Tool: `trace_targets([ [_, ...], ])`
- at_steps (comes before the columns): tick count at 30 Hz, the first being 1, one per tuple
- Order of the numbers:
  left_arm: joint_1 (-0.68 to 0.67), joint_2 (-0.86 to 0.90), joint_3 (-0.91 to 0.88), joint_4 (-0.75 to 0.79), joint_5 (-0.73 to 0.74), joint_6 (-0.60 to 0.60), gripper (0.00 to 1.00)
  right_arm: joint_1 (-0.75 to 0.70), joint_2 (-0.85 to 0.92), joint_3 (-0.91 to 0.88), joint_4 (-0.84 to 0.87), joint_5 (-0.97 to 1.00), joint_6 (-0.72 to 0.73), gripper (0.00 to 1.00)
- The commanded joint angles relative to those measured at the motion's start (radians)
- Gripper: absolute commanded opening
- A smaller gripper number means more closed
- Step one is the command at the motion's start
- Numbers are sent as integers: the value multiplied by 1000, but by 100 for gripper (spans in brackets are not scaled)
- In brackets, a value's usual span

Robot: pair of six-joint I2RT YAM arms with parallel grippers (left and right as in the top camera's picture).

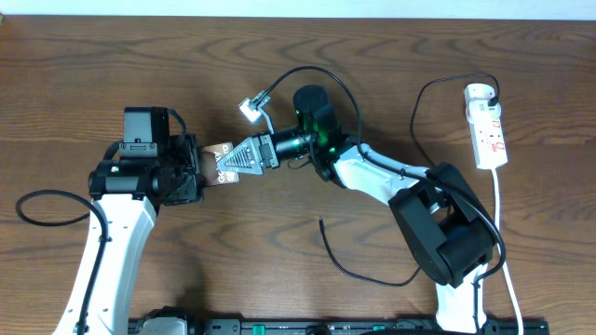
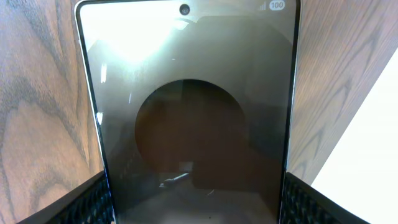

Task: Plug charger to phone and switch on socket
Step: 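Move the right gripper toward the phone held by the left gripper, then close the right gripper on the phone's side edge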

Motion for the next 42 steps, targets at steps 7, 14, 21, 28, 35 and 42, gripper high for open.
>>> trace_targets([
  [7, -17, 4, 32, 1, -21, -17, 7, 47, -6, 15, -1, 110, 0, 94],
  [14, -40, 4, 32, 1, -37, -18, 7, 50, -6, 15, -1, 120, 0, 89],
  [21, -40, 4, 32, -1, -35, -29, 7, 50, -6, 15, -1, 147, 1, 80],
  [28, -53, 4, 32, -3, -32, -74, 8, 64, -6, 15, -1, 184, 8, 81],
  [35, -61, 4, 32, -3, -33, -76, 7, 75, -6, 15, -2, 197, 8, 80],
  [42, -61, 4, 32, -3, -33, -76, 7, 76, -6, 15, -1, 197, 8, 70],
])
